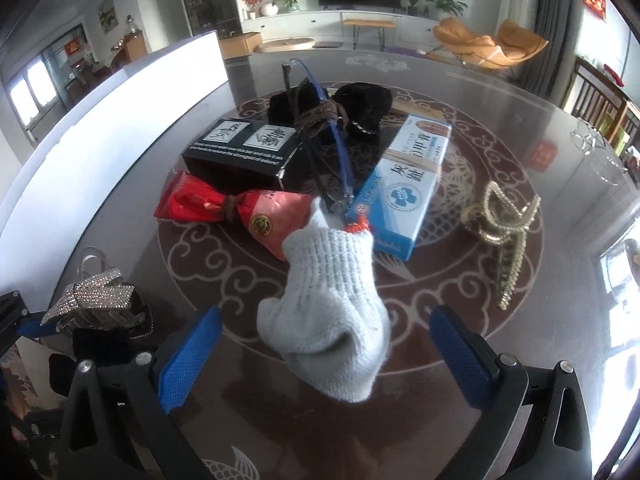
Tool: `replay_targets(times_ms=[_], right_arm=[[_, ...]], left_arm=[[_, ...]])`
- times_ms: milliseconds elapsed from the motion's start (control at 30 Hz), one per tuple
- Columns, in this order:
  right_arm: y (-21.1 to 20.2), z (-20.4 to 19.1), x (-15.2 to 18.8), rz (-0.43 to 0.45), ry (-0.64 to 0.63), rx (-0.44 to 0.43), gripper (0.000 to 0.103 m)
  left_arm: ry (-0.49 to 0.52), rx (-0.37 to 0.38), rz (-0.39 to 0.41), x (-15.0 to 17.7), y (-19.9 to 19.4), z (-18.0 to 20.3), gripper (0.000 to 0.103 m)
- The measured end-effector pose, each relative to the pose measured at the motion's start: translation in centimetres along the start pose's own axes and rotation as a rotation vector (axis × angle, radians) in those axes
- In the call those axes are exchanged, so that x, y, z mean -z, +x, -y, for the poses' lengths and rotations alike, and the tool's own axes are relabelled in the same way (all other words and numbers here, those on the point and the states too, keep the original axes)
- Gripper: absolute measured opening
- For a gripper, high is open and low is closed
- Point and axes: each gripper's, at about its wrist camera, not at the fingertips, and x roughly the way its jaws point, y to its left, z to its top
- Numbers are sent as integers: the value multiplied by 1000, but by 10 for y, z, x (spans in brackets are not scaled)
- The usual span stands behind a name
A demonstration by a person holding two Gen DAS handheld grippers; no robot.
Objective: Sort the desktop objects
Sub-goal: 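Grasp the rhinestone bow clip with the left tool while the right tool grasps the black knit fabric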
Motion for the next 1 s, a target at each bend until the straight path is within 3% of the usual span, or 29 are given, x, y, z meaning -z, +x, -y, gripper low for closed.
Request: replay_targets(times_ms=[67,100,167,233,333,467,600,767,933,1000], right_arm=[[-21,-2,10,13,32,-1,103],[-32,-4,17,26,56,-46,103],[-50,-17,32,42,103,-216,103],[-51,-35,39,24,100,-302,103],[-31,-68,44,-23,95,-359,103],[-8,-98,40,-38,73,-372,103],[-1,-110,39,-15,-28,-287,102],[-14,-63,55,-23,19,-187,102],[-24,-35,59,-27,42,-201,103],[-25,-28,63,-33,64,-219,103]], left_arm=[[-6,-5,-2,7,-6,0,69],[-12,2,0,11,-9,1,69],[-20,12,5,19,-18,3,69],[-23,5,12,28,-28,4,69],[-21,-27,18,40,-44,4,69],[-36,-56,32,55,-66,-3,69],[-51,-50,35,56,-75,-6,69],[-46,-75,49,31,-64,1,70],[-41,-136,32,-2,-25,3,70],[-61,-121,20,-14,-7,-4,70]])
